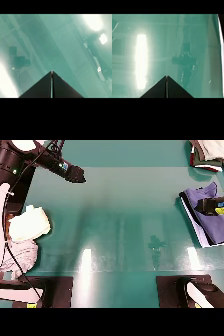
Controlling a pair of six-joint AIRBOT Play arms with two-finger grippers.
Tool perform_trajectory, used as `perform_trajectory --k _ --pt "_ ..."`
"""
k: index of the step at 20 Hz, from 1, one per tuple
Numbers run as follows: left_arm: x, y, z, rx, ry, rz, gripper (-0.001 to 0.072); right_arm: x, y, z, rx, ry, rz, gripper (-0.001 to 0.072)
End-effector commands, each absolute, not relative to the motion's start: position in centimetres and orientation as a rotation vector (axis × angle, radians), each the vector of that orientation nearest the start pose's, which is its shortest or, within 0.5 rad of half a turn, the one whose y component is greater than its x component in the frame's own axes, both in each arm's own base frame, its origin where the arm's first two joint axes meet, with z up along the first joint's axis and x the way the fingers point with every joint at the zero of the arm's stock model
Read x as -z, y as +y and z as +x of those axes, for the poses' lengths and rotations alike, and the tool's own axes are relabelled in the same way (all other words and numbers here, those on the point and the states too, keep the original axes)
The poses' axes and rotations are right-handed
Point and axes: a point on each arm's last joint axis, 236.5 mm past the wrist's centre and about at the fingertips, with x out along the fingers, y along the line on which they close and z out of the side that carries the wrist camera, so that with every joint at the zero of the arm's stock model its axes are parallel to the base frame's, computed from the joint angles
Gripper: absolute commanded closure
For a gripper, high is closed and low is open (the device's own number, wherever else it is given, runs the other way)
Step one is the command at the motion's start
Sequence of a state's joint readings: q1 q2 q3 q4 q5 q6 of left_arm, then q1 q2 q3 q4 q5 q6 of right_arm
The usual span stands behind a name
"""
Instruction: Fold the shirts.
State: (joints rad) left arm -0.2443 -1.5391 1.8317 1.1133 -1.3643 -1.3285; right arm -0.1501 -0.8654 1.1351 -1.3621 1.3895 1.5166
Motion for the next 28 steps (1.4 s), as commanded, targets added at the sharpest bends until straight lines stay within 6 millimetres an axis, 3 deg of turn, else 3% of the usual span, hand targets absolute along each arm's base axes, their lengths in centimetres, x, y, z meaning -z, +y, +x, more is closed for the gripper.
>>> perform_trajectory --k 1,12,14,16,17,19,21,23,24,27,28 --pt "-15.2 -21.5 43.9 0.699 1.015 0.016 0.0677 -12.6 0.4 30.1 -0.059 1.095 0.183 0.0693" --pt "-15.4 -21.7 44.0 0.705 1.009 0.007 0.0678 -12.6 0.4 30.0 -0.060 1.099 0.183 0.0693" --pt "-16.3 -22.0 45.5 0.686 0.937 -0.018 0.0678 -12.6 0.4 30.0 -0.060 1.099 0.184 0.0693" --pt "-15.8 -22.0 44.5 0.703 0.979 -0.006 0.0678 -12.6 0.4 30.0 -0.060 1.099 0.184 0.0693" --pt "-14.8 -20.9 43.2 0.710 1.039 0.074 0.0678 -12.6 0.4 30.0 -0.060 1.098 0.184 0.0693" --pt "-12.9 -15.1 41.7 0.499 1.193 0.194 0.0678 -12.6 0.4 30.0 -0.060 1.098 0.184 0.0693" --pt "-13.7 -9.6 41.4 0.260 1.211 0.268 0.0679 -12.6 0.4 30.0 -0.060 1.098 0.184 0.0693" --pt "-13.8 -7.0 40.4 0.187 1.190 0.266 0.0678 -12.6 0.4 30.0 -0.060 1.099 0.183 0.0693" --pt "-12.7 -5.8 39.5 0.166 1.217 0.256 0.0678 -12.6 0.4 30.0 -0.061 1.099 0.184 0.0693" --pt "-6.1 0.4 34.9 0.033 1.413 0.256 0.0675 -12.6 0.4 30.0 -0.060 1.098 0.184 0.0693" --pt "-4.1 2.3 33.6 -0.010 1.471 0.251 0.0519 -12.6 0.4 30.0 -0.061 1.098 0.184 0.0693"
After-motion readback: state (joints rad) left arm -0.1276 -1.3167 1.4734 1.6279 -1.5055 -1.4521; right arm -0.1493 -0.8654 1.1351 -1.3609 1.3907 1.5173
